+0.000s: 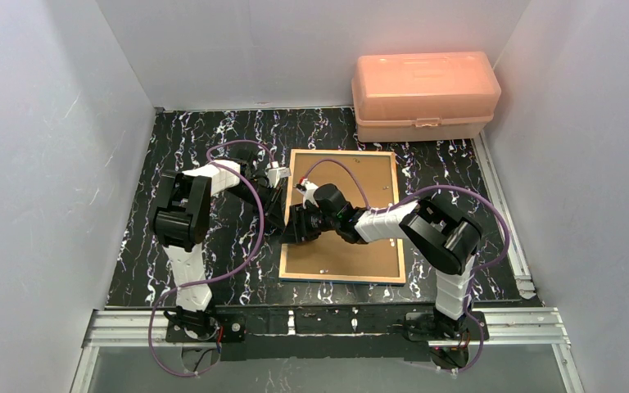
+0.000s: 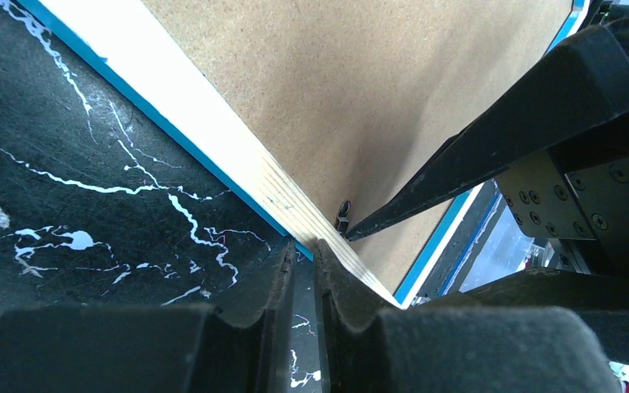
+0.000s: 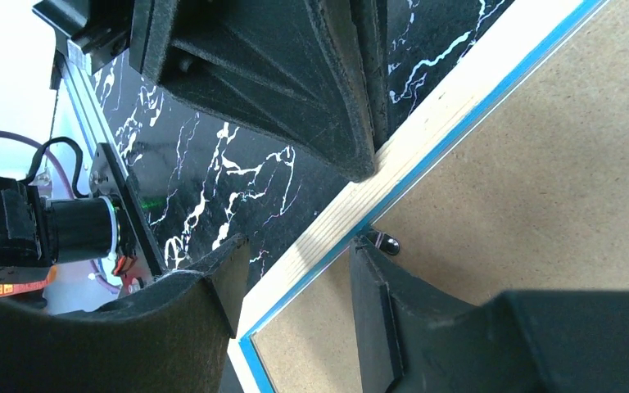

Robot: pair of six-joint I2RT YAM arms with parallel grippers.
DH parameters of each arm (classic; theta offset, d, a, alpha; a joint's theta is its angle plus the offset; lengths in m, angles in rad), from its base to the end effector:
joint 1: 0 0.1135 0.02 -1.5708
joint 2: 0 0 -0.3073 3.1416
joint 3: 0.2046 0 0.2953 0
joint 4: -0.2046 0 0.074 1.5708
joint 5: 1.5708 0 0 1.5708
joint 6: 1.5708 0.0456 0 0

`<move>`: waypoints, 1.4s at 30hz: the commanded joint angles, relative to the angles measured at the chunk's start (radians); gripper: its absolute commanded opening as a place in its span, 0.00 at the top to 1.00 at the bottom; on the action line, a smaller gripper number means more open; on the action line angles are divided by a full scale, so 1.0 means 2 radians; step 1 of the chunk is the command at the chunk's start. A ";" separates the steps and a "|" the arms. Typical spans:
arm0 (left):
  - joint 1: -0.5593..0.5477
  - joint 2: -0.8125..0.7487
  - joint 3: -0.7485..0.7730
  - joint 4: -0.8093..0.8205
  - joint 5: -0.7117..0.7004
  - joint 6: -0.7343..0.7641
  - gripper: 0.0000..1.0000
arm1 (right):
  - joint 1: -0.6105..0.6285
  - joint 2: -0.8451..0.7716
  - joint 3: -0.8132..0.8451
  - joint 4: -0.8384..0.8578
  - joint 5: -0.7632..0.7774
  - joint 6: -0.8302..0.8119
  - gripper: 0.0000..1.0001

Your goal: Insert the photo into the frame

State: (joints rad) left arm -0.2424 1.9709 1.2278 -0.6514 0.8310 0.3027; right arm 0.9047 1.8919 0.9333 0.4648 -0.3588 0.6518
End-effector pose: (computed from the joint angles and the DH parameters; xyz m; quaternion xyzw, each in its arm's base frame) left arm 0.3915 -0.1315 0.1420 0.2796 0.8682 -0.3995 0.0926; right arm 0.2562 0.3519 0.1476 -0.1973 0.8264 0.4633 0.2518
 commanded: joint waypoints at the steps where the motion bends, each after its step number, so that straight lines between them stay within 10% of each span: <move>1: -0.006 -0.002 0.005 -0.009 0.002 0.009 0.89 | 0.002 0.005 0.008 0.017 0.017 -0.008 0.44; 24: 0.000 -0.016 0.036 -0.055 0.008 0.033 0.91 | 0.000 -0.055 0.008 0.075 -0.004 -0.004 0.41; 42: 0.012 -0.067 0.004 -0.081 -0.096 0.199 0.90 | -0.236 -0.309 -0.078 -0.250 0.159 -0.071 0.05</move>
State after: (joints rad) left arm -0.2005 1.9106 1.2842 -0.8291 0.7055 0.6041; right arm 0.5217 1.3006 0.8165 0.1761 -0.1352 0.5419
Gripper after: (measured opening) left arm 0.098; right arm 0.950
